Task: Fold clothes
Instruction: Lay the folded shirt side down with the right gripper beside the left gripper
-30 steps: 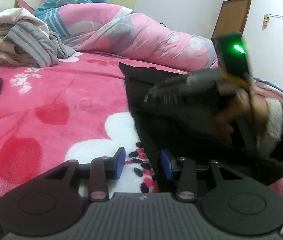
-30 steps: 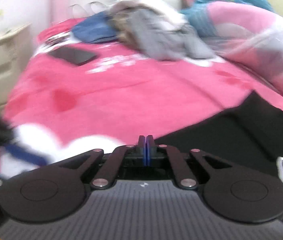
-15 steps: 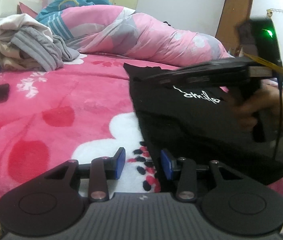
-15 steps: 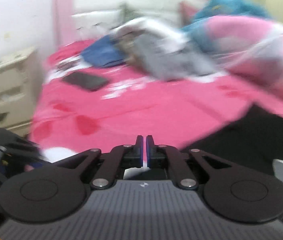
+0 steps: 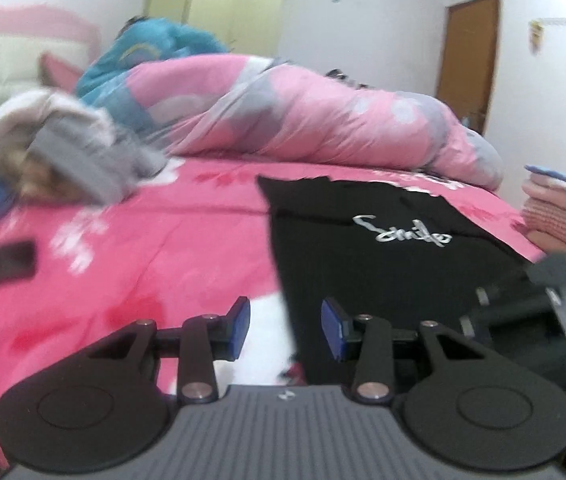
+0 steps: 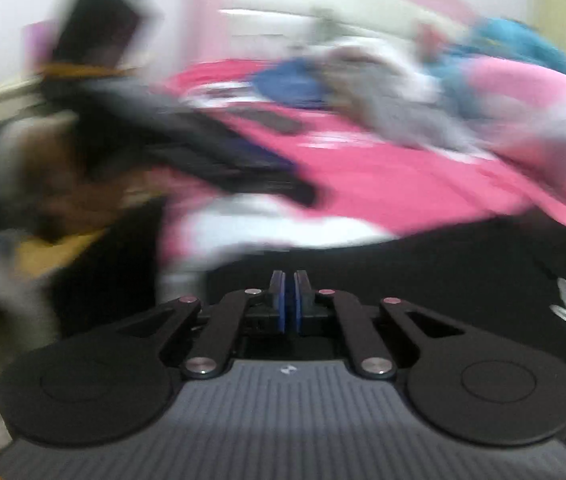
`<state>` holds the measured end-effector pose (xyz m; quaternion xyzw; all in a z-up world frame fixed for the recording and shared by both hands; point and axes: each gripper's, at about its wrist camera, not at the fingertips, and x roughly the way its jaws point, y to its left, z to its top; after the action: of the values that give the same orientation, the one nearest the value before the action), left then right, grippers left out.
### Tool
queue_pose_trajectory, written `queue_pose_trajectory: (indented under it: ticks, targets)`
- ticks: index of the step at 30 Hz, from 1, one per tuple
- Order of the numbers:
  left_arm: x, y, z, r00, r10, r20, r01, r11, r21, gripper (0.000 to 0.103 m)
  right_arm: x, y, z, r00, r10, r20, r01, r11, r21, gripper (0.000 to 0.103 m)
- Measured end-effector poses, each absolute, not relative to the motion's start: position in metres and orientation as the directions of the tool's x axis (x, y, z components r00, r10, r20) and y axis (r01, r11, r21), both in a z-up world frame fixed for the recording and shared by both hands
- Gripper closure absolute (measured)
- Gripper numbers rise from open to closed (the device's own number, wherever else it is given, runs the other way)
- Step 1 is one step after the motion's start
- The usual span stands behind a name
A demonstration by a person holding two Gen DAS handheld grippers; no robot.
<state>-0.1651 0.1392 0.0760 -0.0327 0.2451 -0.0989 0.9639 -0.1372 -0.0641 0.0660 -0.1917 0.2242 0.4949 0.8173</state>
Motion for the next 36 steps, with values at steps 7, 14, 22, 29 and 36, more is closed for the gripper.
queue_pose_trajectory:
  ticks: [7,14,22,29,36]
  targets:
    - [-0.158,0.122,0.075,0.867,-0.184,-0.464,0.179,0.982,-0.056,0.062,-0.157,-0.052,0.037,0.385,0.687,-0.617,-0.893,0.445,-0.062,0.1]
    - [-0.178,0.153,0.074,0.865,-0.102,-0.492,0.082,0.995,-0.063,0.062,-0.165,-0.061,0.057,0.363,0.748,-0.556,-0.91,0.413,-0.038,0.099]
    - [-0.192,0.171,0.077,0.864,-0.05,-0.501,0.015,0.997,-0.074,0.062,-0.19,-0.025,0.029,0.281,0.766,-0.579,-0.953,0.295,-0.072,0.101]
    - [-0.193,0.157,0.083,0.873,-0.115,-0.474,0.087,0.993,-0.081,0.062,-0.189,-0.067,0.057,0.286,0.8,-0.528,-0.943,0.332,-0.007,0.101]
    - [-0.178,0.089,0.068,0.801,-0.34,-0.494,0.343,0.935,-0.087,0.062,-0.148,-0.165,0.038,0.58,0.539,-0.61,-0.707,0.705,-0.049,0.101]
